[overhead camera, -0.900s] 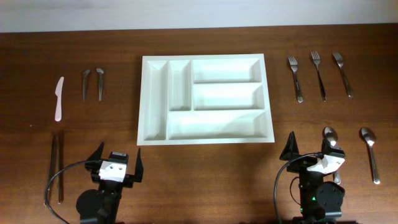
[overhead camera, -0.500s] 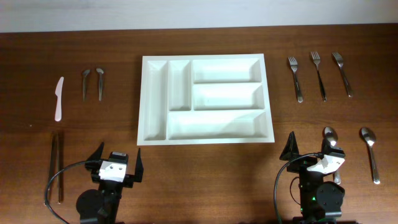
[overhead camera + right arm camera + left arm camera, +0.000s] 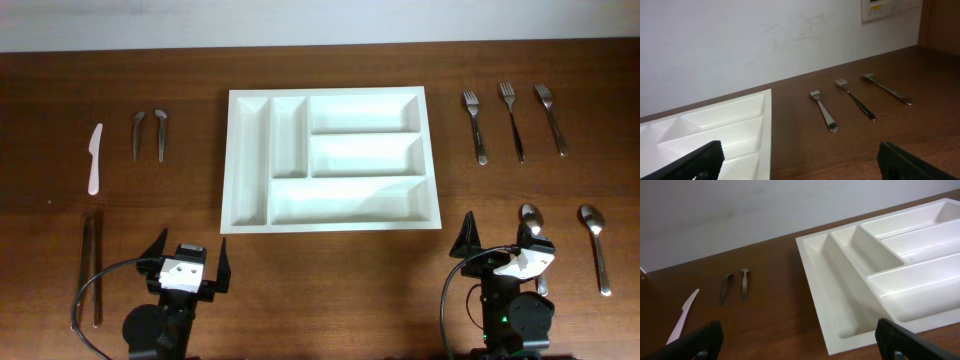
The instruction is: Pack container
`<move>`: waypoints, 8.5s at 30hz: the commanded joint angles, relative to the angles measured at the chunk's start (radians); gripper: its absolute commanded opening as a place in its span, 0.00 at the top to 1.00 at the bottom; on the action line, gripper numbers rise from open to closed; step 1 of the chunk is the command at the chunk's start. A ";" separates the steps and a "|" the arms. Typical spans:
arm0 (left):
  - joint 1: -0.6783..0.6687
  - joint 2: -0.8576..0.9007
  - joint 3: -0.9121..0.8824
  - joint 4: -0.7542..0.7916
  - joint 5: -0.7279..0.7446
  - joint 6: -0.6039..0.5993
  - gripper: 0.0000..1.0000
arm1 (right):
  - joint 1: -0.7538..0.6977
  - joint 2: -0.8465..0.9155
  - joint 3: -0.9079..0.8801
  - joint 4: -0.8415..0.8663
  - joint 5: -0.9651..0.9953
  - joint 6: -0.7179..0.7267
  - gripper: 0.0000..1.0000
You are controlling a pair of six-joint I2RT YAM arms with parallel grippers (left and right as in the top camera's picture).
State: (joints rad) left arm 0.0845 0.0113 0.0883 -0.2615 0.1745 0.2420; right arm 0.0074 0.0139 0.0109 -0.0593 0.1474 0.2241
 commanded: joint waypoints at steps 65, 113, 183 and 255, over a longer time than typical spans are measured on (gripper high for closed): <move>-0.006 -0.001 -0.005 0.000 -0.007 -0.003 0.01 | 0.003 0.074 0.209 0.034 -0.130 -0.188 0.01; -0.006 -0.001 -0.005 0.000 -0.007 -0.003 0.01 | -0.216 2.190 2.074 -1.044 -0.320 -0.479 0.01; -0.006 -0.001 -0.005 0.000 -0.007 -0.003 0.01 | -0.203 2.480 2.071 -0.926 -0.215 -0.542 0.15; -0.006 -0.001 -0.005 0.000 -0.007 -0.003 0.01 | 0.048 2.427 2.430 -0.962 -0.357 -0.943 0.96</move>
State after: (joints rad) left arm 0.0845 0.0120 0.0875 -0.2607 0.1745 0.2420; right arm 0.0139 2.4657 2.4180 -1.0183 -0.1913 -0.5869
